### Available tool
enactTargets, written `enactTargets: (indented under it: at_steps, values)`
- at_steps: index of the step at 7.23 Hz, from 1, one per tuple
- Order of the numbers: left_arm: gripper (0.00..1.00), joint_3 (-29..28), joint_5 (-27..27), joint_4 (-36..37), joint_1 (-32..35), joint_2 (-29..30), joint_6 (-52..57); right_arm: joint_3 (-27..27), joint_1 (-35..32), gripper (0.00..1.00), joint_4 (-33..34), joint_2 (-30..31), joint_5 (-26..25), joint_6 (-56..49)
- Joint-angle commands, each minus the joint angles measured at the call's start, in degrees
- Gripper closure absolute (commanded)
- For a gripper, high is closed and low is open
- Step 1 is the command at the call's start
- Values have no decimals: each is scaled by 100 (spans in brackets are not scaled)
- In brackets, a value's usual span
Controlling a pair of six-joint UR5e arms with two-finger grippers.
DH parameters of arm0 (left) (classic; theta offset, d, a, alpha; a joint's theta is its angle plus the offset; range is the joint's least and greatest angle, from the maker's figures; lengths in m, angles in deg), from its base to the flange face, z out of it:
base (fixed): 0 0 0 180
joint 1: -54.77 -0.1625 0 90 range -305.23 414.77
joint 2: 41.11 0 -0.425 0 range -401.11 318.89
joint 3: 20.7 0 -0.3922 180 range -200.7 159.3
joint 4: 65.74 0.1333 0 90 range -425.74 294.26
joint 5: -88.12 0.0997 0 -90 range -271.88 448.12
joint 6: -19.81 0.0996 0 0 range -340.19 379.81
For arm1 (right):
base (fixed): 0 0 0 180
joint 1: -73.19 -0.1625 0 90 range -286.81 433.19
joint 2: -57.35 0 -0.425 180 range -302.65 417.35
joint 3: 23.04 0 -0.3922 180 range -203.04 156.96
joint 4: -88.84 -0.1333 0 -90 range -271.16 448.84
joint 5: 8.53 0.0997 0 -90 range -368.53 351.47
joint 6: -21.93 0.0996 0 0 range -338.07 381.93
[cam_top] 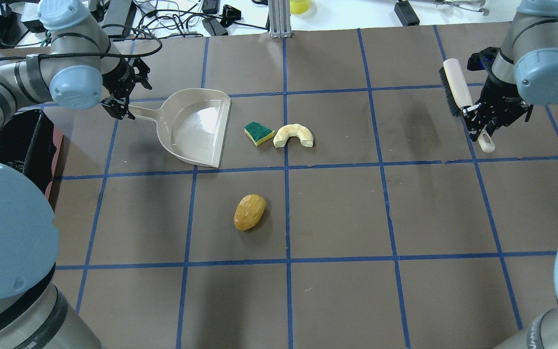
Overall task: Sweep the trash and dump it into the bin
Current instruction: 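Lift the white brush with the right gripper and move it toward the dustpan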
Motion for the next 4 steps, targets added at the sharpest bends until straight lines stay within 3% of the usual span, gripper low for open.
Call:
enactTargets:
  at_steps: [1, 2, 3, 4]
  values:
    - [5, -15, -21, 3, -43, 106, -3, -62, -600, 92, -419, 230, -22, 904]
    - [11, -15, -21, 12, -51, 176, 23, -62, -951, 92, -561, 293, -13, 1336]
    - [28, -15, 14, 108, -52, 203, 50, -62, -1355, 93, -589, 293, -22, 1776]
    - [66, -15, 14, 100, -52, 194, 94, -62, -1803, 94, -598, 285, -13, 2554]
